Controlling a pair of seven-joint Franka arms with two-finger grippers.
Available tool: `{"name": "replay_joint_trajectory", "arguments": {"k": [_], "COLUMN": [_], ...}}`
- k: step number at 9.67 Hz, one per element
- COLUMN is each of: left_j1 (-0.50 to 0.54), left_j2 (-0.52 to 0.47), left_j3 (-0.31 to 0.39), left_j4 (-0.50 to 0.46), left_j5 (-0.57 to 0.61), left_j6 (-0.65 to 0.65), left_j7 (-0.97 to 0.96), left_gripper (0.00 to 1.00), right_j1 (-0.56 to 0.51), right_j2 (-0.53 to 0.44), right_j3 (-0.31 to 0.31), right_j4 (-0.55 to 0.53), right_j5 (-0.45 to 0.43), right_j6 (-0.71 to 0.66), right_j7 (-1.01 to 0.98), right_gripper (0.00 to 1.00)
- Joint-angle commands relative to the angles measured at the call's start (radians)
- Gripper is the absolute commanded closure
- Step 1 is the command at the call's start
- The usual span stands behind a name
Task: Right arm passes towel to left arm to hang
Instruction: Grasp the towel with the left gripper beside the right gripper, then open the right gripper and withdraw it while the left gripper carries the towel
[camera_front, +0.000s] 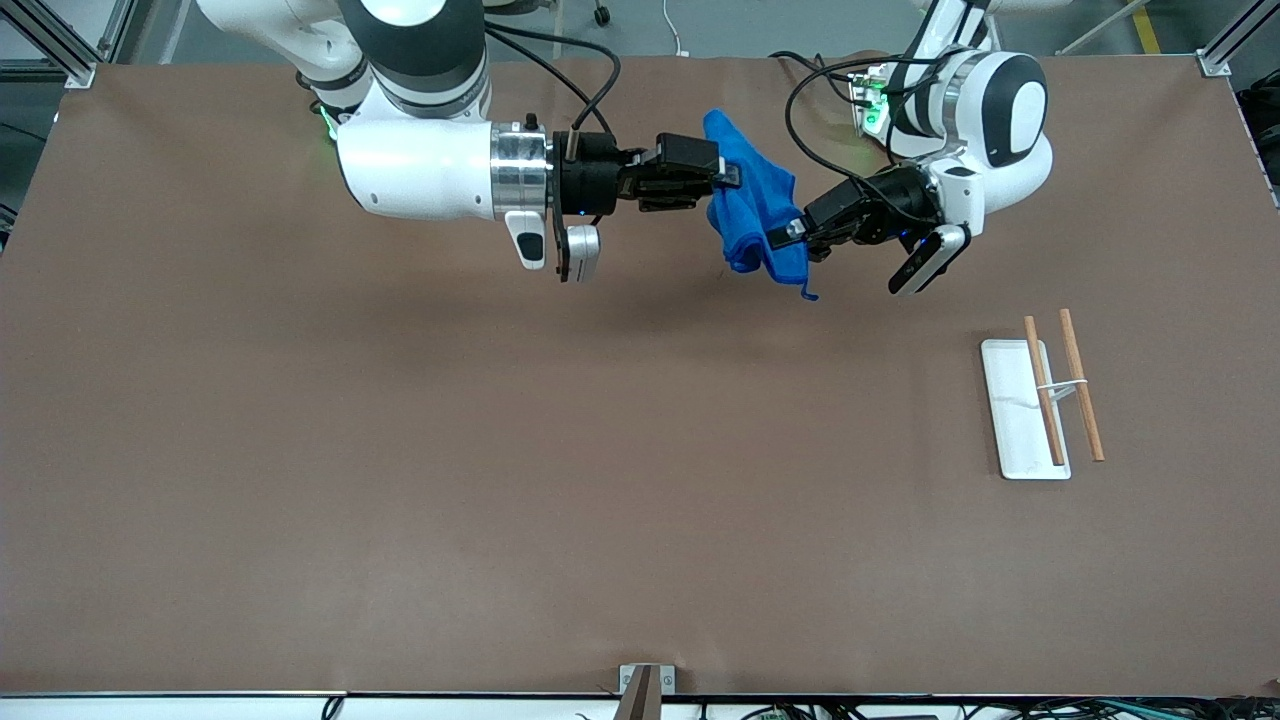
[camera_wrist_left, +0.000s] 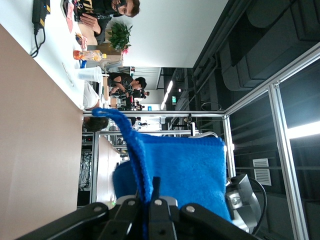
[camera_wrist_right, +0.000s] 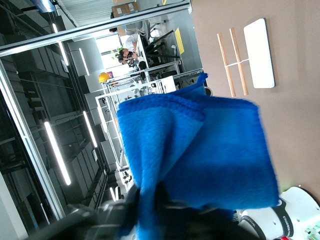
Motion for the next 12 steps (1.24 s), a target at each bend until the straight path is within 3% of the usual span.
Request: {"name": "replay_joint_trajectory", "arguments": {"k": [1, 2, 4, 6, 8, 10, 12], "left_j1": [0.010, 0.010, 0.010, 0.010, 0.010, 0.012, 0.016], "left_j2": [-0.005, -0.005, -0.005, -0.005, 0.000, 0.011, 0.063], "left_j3": [0.008, 0.026, 0.078, 0.146, 0.231, 0.326, 0.441], "left_j4": [-0.016, -0.004, 0.007, 0.053, 0.109, 0.194, 0.269], "left_j5": [0.122, 0.209, 0.402, 0.701, 1.011, 1.371, 1.610], "left_j6": [0.025, 0.025, 0.025, 0.025, 0.020, 0.020, 0.014], "left_j7": [-0.061, -0.091, -0.121, -0.233, -0.327, -0.427, -0.552], "left_gripper": [1.00, 1.00, 1.00, 1.00, 1.00, 1.00, 1.00], "right_j1": [-0.052, -0.088, -0.133, -0.142, -0.149, -0.162, -0.195], "right_j2": [-0.012, -0.038, -0.045, -0.045, -0.048, -0.092, -0.114], "right_j3": [0.000, -0.007, -0.075, -0.133, -0.249, -0.378, -0.451], "right_j4": [-0.049, -0.100, -0.129, -0.131, -0.123, -0.114, -0.050], "right_j5": [-0.214, -0.334, -0.694, -1.016, -1.161, -1.372, -1.479], "right_j6": [-0.002, 0.001, -0.010, -0.010, -0.048, -0.106, -0.257], "right_j7": [0.022, 0.068, 0.142, 0.326, 0.376, 0.373, 0.352], "right_gripper": [0.00, 0.00, 0.00, 0.00, 0.00, 0.00, 0.00]}}
